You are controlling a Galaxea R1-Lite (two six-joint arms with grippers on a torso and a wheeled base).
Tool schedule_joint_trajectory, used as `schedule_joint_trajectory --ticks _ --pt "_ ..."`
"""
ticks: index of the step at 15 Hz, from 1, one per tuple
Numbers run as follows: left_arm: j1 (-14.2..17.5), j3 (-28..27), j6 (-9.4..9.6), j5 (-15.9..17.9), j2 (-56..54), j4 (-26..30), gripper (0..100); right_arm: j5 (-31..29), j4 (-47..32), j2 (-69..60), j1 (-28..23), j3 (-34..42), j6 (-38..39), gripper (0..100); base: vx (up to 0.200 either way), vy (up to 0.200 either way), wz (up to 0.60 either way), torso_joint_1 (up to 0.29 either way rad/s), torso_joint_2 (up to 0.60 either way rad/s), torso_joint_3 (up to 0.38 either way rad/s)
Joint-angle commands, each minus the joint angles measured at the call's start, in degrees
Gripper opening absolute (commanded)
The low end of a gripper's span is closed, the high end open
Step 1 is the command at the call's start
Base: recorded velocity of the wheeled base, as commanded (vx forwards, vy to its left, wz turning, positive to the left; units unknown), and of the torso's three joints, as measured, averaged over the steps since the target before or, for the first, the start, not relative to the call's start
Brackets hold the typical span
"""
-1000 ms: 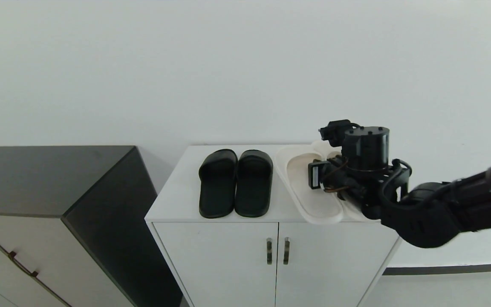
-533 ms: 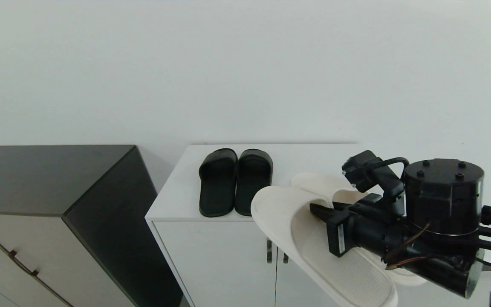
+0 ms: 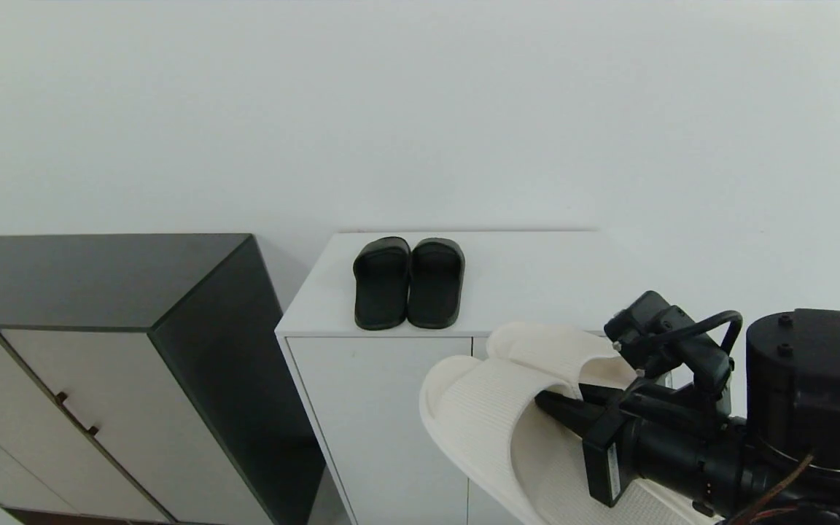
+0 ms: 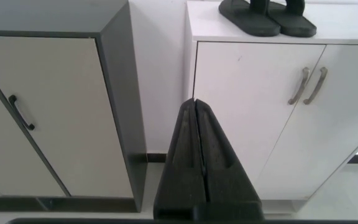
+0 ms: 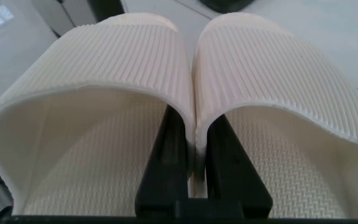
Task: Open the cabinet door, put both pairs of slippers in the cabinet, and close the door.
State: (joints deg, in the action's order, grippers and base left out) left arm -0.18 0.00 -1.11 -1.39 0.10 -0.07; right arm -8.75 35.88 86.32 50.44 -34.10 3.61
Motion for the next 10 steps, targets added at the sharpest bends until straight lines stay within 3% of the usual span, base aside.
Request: schedule_joint_trajectory --ticks 1,3,6,10 --pt "0.0 0.0 -0.03 0.0 0.0 0.0 0 0.3 0.0 -0.5 0.2 0.9 0.0 0 0.000 0.000 0.00 0.000 0.00 0.000" --pt "0.0 0.0 -0.03 0.0 0.0 0.0 0 0.3 0.2 -0.5 0.1 1.8 0.0 0 0.000 0.000 0.00 0.000 0.00 0.000" --pt "0.0 0.0 0.05 0.0 0.0 0.0 0 0.3 0.1 -0.3 0.0 1.7 0.0 0 0.000 -0.200 0.00 0.004 0.00 0.005" --pt "0.0 0.0 -0.03 0.0 0.0 0.0 0 0.4 -0.1 -0.3 0.2 2.3 -0.4 0 0.000 0.000 0.00 0.000 0.00 0.000"
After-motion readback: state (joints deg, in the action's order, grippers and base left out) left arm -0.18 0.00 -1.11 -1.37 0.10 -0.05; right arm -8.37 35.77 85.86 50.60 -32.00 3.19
